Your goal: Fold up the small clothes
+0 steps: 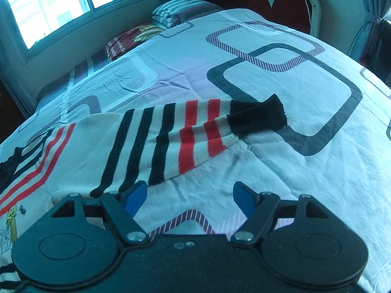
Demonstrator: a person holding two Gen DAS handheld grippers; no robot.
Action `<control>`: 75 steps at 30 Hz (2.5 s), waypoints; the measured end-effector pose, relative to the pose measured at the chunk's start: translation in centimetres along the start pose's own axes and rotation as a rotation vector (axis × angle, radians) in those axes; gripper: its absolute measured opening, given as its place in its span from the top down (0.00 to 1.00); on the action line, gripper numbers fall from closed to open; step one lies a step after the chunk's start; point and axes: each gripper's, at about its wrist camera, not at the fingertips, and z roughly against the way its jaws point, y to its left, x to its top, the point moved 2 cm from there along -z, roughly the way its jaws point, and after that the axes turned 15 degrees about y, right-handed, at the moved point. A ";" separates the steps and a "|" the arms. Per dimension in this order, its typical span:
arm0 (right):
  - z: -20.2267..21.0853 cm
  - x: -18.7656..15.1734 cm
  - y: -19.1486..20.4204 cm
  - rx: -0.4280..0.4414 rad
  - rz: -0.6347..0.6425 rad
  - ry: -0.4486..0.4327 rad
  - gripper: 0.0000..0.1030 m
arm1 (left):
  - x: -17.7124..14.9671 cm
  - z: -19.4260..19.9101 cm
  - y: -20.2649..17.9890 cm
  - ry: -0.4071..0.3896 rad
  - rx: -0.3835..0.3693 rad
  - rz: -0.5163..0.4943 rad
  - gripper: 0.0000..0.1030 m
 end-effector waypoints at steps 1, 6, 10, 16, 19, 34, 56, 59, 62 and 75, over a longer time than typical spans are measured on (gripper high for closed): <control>-0.5 0.4 -0.2 -0.007 -0.002 0.002 0.26 | 0.3 -0.3 -0.1 0.001 0.004 0.004 0.00; -3.3 2.2 -0.8 -0.009 -0.030 0.035 0.30 | 1.6 -1.6 0.1 0.013 0.009 0.031 0.00; -4.4 3.0 -1.0 0.000 -0.054 0.027 0.29 | 2.1 -2.2 0.3 0.016 0.014 0.045 0.00; -5.1 4.5 -1.0 0.001 -0.083 -0.015 0.34 | 2.2 -2.6 0.4 0.023 0.025 0.049 0.00; -5.4 5.2 -1.2 -0.009 -0.094 -0.035 0.47 | 2.3 -2.7 0.4 0.022 0.032 0.047 0.00; -1.0 5.3 3.4 0.016 0.043 -0.209 0.88 | 1.7 -2.0 4.2 -0.001 0.042 0.043 0.00; -2.7 -12.8 41.4 0.377 0.733 0.056 0.72 | 1.3 -5.2 26.5 -0.031 0.025 0.223 0.00; -1.8 -14.2 41.4 0.419 0.764 0.069 0.67 | 1.8 -5.8 26.8 -0.018 -0.030 0.214 0.00; -0.7 -13.6 40.0 0.376 0.732 0.015 0.66 | 2.7 -6.6 25.5 0.006 -0.106 0.183 0.00; 0.6 -9.6 25.8 0.136 0.514 -0.135 0.48 | 4.8 -11.2 23.1 0.020 -0.396 0.344 0.00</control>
